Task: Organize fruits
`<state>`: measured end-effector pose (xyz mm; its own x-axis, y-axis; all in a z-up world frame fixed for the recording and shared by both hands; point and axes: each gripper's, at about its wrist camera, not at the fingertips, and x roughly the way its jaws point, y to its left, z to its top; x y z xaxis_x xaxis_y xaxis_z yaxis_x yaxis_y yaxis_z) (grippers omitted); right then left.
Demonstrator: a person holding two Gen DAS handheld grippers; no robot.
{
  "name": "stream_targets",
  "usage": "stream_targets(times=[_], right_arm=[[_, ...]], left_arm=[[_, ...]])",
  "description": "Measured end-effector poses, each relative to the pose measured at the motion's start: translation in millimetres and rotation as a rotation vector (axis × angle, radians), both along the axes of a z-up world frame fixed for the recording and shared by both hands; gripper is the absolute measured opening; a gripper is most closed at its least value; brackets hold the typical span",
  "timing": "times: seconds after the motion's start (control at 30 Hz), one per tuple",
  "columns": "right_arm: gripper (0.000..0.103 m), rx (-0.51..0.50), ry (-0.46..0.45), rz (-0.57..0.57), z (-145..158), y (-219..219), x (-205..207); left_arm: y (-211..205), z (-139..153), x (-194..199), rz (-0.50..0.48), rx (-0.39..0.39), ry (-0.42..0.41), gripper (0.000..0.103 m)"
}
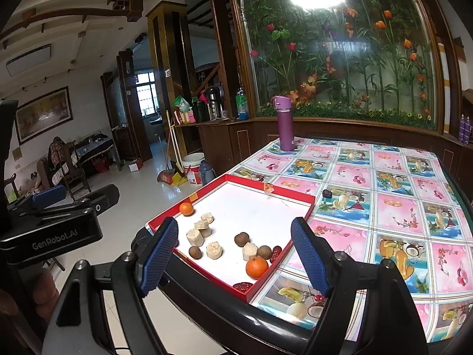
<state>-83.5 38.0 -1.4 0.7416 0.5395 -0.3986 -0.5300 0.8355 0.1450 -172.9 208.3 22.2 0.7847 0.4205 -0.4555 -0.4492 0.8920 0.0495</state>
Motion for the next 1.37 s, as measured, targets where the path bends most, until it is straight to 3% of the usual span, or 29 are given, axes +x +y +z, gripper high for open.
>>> stream_targets(times=[0.73, 1.17, 1.37], right_arm=[[0.079, -0.016, 0.006, 0.001, -3.1, 2.1, -1.5], [0.079, -0.029, 0.009, -0.010, 0.0, 7.8, 14.6], [0.079, -0.033, 0.019, -0.022, -1.3, 10.3, 24.0]], left_arm=[[-0.9, -4.8, -4.2, -0.003, -0.005, -0.001, 0.103], [-3.6, -1.5, 2.9, -0.040, -0.024, 0.013, 0.103], [-2.8, 8.7, 15.5, -0.106, -0.032, -0.015, 0.103]])
